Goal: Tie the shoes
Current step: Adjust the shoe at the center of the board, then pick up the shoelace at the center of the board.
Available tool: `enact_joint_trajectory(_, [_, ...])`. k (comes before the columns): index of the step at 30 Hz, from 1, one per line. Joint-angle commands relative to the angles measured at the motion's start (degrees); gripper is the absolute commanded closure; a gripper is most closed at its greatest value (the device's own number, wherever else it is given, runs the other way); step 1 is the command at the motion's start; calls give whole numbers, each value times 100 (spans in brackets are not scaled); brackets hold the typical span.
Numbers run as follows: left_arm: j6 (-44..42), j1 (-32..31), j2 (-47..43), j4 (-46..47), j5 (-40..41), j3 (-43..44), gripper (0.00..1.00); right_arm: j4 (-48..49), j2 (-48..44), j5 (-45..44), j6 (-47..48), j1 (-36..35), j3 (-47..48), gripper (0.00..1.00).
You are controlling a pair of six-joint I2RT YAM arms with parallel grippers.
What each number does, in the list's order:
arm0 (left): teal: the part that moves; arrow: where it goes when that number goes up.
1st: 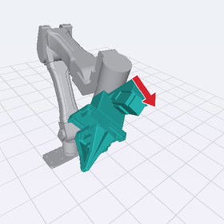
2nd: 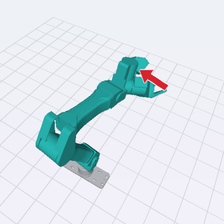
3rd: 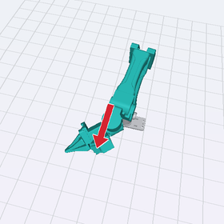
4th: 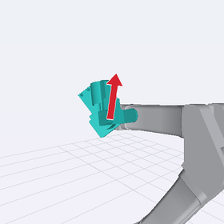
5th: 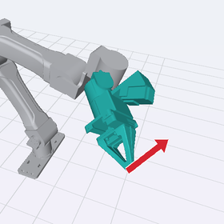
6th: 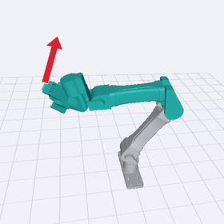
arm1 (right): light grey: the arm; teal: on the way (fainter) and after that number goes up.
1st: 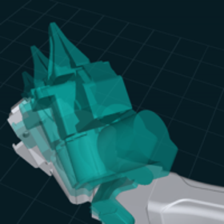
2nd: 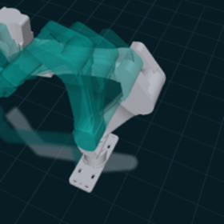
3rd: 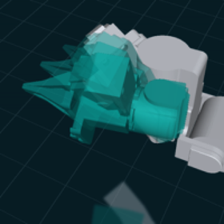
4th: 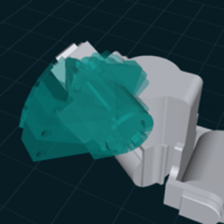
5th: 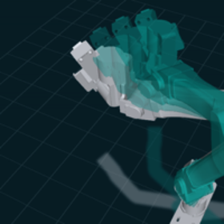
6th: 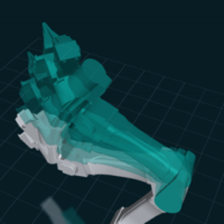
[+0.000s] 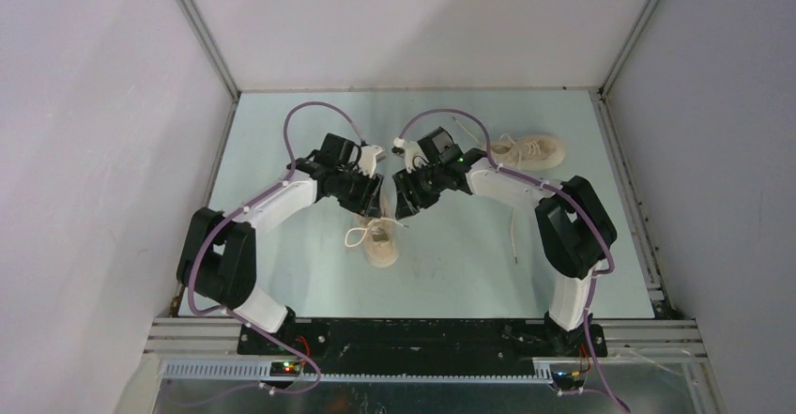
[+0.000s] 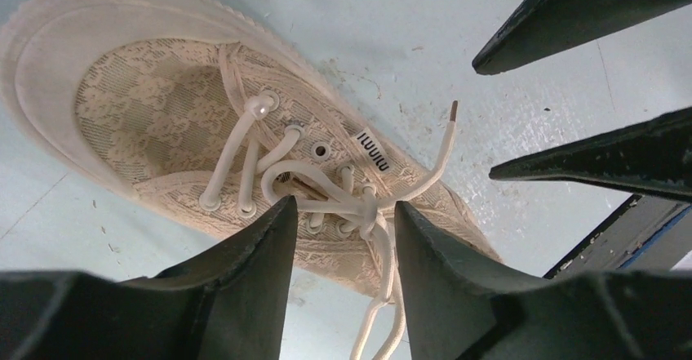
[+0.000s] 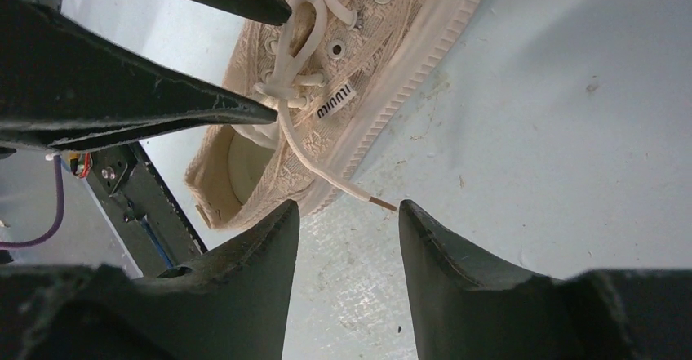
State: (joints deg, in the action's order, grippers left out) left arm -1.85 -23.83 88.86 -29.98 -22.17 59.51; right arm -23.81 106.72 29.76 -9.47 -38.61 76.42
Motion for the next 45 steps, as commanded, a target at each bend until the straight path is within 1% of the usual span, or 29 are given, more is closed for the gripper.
enact_joint_trajectory(1, [204,-34,-37,-63,-108,228,45,190,-264,13,52,43,26,48])
enact_joint_trajectory(3, [-3,-34,-79,-80,-373,219,43,230,-244,24,14,63,27,49])
enact_joint_trajectory(5, [-126,-33,-168,-12,-820,116,43,285,-191,91,-79,93,54,51])
enact_joint_trajectory(8, [-174,-33,-444,553,-1426,-228,43,260,29,170,-174,135,296,53])
enact_joint_trajectory(9, [-183,-33,-581,754,-1485,-396,42,239,93,188,-216,159,365,53])
enact_joint_trajectory(11, [-227,-36,-675,833,-1575,-510,41,137,295,246,-249,184,565,54])
enact_joint_trajectory(13, [-285,-23,-738,698,-1334,-487,40,95,392,330,-285,193,706,54])
enact_joint_trajectory(15, [-332,45,-887,560,-810,-442,39,116,463,503,-329,199,786,54])
enact_joint_trajectory(16, [-311,89,-1035,535,-685,-432,38,115,494,556,-346,197,833,54])
enact_joint_trajectory(18, [-183,291,-1262,532,-292,-447,36,114,577,687,-411,209,880,52])
enact_joint_trajectory(19, [-122,474,-1326,509,-21,-461,33,92,633,792,-455,216,890,51])
enact_joint_trajectory(21, [-11,811,-1473,403,213,-475,29,3,643,934,-389,223,884,49])
enact_joint_trajectory(22, [0,1052,-1524,338,253,-466,29,-25,624,992,-345,236,842,47])
enact_joint_trajectory(24, [-21,1426,-1619,99,296,-439,27,-86,484,1339,85,242,672,38])
enact_joint_trajectory(25, [-10,1531,-1666,-19,322,-444,25,-154,322,1375,239,232,525,36])
enact_joint_trajectory(26, [8,1709,-1772,-62,325,-446,25,-200,230,1337,577,181,449,34])
enact_joint_trajectory(29, [104,1909,-2197,-95,197,-574,22,-438,-146,1115,975,35,115,31])
enact_joint_trajectory(31, [132,1937,-2465,19,47,-771,13,-368,-327,961,1108,-6,-41,31])
enact_joint_trajectory(32, [281,1947,-2585,161,200,-955,3,-310,-395,830,1150,-24,-49,33])
enact_joint_trajectory(33, [620,1954,-2642,200,312,-1032,2,-291,-405,737,1150,-48,13,34])
enact_joint_trajectory(34, [745,2015,-2644,257,324,-1166,1,-295,-357,517,1112,-67,105,36])
enact_joint_trajectory(35, [916,2072,-2645,291,251,-1242,0,-324,-294,414,1083,-100,372,38])
enact_joint_trajectory(36, [994,2215,-2645,370,43,-1401,0,-435,-92,234,1032,-131,544,45])
enact_joint_trajectory(37, [1095,2291,-2659,431,-144,-1474,1,-508,32,149,1003,-185,959,48])
enact_joint_trajectory(38, [1123,2492,-2670,561,-584,-1606,7,-639,312,-46,981,-218,1171,52])
enact_joint_trajectory(39, [1171,2548,-2689,610,-761,-1651,10,-702,454,-148,881,-297,1612,52])
enact_joint_trajectory(40, [1187,2596,-2707,658,-962,-1703,16,-851,758,-302,862,-340,1815,53])
enact_joint_trajectory(42, [1203,2615,-2785,677,-1043,-1735,20,-1065,1172,-499,855,-474,2605,52])
enact_joint_trajectory(45, [1198,2617,-2910,682,-985,-1806,21,-1207,1615,-713,864,-697,3080,49])
